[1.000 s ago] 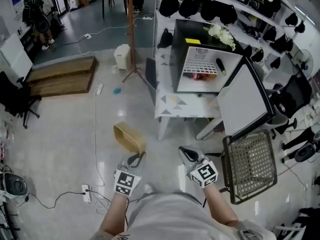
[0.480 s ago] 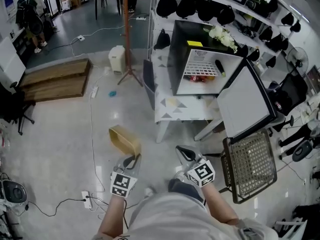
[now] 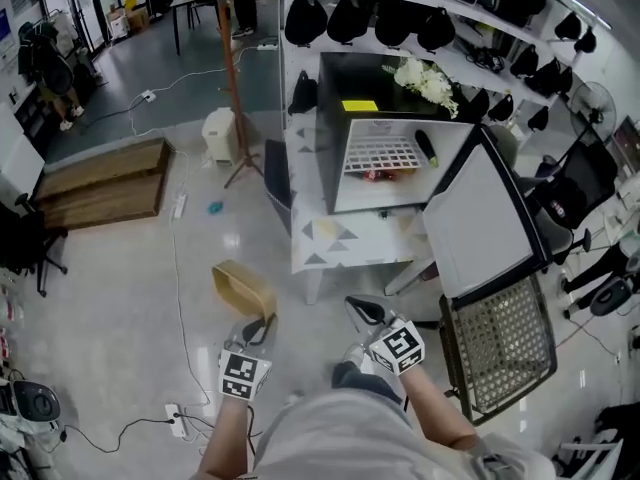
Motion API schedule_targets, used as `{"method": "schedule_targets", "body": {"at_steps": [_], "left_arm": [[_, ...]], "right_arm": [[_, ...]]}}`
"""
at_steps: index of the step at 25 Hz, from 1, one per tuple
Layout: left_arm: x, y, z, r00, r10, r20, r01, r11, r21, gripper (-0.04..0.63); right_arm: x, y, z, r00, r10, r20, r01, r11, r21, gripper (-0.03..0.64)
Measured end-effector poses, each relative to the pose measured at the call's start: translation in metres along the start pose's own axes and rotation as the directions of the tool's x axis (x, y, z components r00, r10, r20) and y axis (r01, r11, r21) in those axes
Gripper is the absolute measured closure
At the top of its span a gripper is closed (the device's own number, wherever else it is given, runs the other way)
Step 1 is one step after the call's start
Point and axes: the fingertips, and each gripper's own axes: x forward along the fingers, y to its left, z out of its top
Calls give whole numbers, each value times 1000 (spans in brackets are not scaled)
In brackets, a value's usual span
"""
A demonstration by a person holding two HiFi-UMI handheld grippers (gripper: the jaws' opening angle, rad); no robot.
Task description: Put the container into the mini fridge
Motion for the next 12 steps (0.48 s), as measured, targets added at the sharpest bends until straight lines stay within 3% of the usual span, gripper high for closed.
{"method": "schedule_targets", "body": {"at_steps": [12], "left_arm": [[128,-41,53,999,-24,-44,25,999,25,580]], "right_arm": [[-19,-128,-4,1000,-4,10,4,1000,1,614]]}}
